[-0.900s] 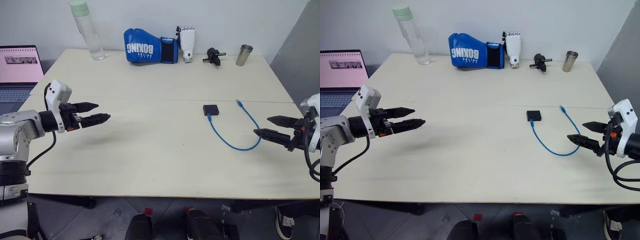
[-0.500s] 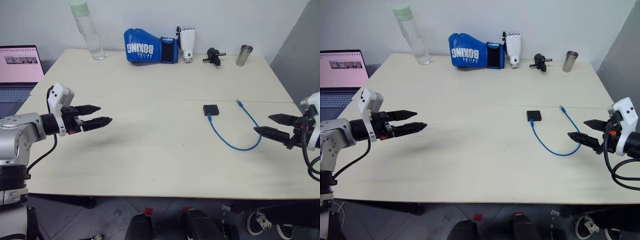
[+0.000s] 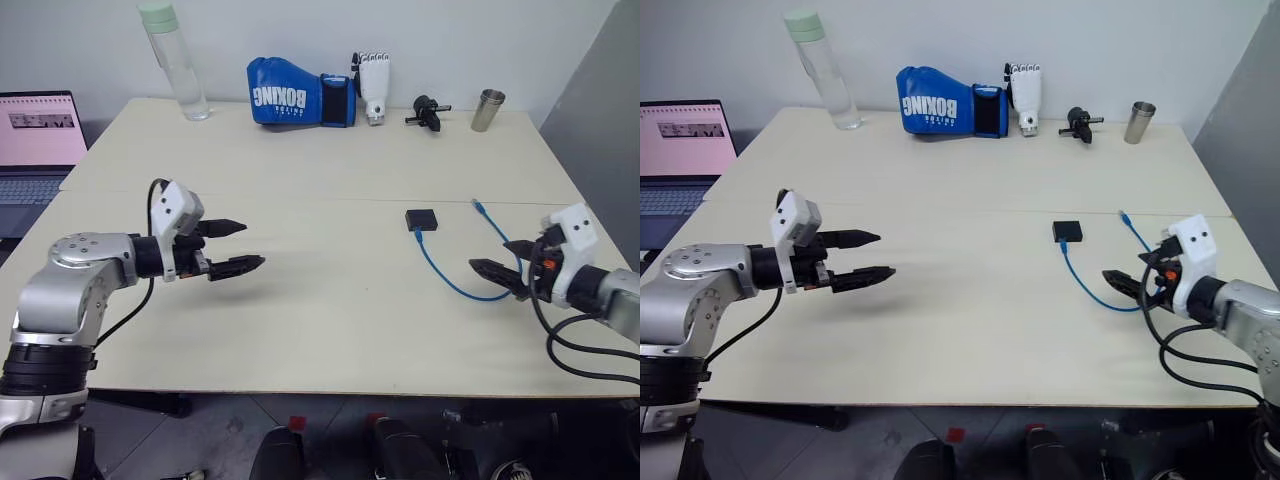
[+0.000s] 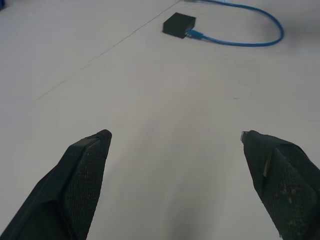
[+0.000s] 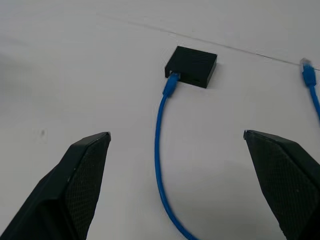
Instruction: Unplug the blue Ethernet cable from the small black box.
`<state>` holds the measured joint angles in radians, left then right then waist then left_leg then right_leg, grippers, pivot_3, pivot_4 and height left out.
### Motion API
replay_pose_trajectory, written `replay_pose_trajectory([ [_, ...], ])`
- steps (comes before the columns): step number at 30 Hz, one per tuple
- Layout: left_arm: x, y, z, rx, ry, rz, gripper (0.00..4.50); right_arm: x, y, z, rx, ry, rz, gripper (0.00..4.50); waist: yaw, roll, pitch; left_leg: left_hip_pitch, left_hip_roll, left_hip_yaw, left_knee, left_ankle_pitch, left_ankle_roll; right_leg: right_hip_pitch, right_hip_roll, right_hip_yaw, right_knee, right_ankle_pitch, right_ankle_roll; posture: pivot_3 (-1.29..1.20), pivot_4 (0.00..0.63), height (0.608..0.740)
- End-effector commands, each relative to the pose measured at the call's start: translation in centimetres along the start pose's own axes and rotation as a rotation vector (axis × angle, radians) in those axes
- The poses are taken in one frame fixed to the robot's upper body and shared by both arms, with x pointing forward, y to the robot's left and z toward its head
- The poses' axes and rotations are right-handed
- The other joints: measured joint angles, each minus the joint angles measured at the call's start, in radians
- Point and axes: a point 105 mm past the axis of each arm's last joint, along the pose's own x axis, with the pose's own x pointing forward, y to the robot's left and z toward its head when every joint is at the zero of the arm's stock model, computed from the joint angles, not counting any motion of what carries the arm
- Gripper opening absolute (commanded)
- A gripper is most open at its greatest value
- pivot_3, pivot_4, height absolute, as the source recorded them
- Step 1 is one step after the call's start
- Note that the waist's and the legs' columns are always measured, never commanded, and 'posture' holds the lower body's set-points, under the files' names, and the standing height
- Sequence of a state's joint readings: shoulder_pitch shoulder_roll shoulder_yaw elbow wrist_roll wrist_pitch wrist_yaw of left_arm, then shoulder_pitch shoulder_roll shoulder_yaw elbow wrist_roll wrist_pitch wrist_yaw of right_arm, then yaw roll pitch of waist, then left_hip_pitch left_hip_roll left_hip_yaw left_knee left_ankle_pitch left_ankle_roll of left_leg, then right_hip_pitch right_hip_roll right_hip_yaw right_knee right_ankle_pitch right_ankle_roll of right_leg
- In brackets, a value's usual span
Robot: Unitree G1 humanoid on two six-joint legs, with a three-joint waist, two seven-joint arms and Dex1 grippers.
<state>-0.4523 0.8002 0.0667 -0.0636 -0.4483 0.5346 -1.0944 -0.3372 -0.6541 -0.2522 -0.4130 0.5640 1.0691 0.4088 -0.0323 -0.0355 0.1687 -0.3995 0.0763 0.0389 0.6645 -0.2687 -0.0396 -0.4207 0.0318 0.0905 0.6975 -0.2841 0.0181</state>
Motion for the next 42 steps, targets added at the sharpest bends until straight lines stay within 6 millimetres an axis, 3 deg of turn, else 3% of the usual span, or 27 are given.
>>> replay_pose_trajectory([
  [1,2.3,-1.2,1.2,0.097,-0.034,-0.027,4.43,2.3,1.2,0.1,-0.046,-0.016,-0.054,4.50,0.001,0.000,0.000,0.000,0.000,0.000,0.000,0.000,0.000,0.000,0.000,0.001,0.000,0.000,0.000,0.00,0.150,0.740],
  [13,6.5,-1.9,2.1,0.180,-0.093,-0.066,4.43,9.7,2.5,-1.6,0.050,-0.006,-0.209,4.50,0.000,0.000,0.000,-0.001,0.000,0.001,0.000,0.000,0.000,-0.001,0.000,0.000,0.000,0.000,0.000,0.00,0.150,0.740],
  [23,6.5,-1.2,2.3,0.191,-0.091,-0.040,4.43,11.8,1.5,-2.2,0.078,-0.016,-0.279,4.50,-0.001,0.000,0.000,-0.001,0.000,0.002,0.000,0.000,0.000,-0.002,0.000,0.000,0.000,0.000,0.000,0.00,0.150,0.740],
  [26,6.4,-1.2,2.4,0.193,-0.090,-0.038,4.50,12.1,1.4,-2.2,0.081,-0.022,-0.275,4.07,-0.001,0.000,0.000,-0.001,0.000,0.002,0.000,0.000,0.000,-0.002,0.000,0.000,0.000,0.000,0.000,0.00,0.150,0.740],
  [34,6.0,-1.1,2.2,0.200,-0.082,-0.036,4.50,12.9,2.2,-3.8,0.008,0.004,-0.225,1.93,-0.002,0.001,0.000,0.000,0.000,0.002,0.000,0.000,0.000,-0.001,0.000,0.000,0.000,0.000,0.000,0.00,0.150,0.740],
  [42,6.3,-1.3,2.1,0.189,-0.092,-0.028,4.50,12.6,1.5,-3.7,-0.006,-0.006,-0.233,0.28,0.000,0.001,0.000,0.000,0.000,0.002,0.000,0.000,0.000,-0.001,0.000,0.000,0.001,0.000,0.000,0.00,0.150,0.740],
])
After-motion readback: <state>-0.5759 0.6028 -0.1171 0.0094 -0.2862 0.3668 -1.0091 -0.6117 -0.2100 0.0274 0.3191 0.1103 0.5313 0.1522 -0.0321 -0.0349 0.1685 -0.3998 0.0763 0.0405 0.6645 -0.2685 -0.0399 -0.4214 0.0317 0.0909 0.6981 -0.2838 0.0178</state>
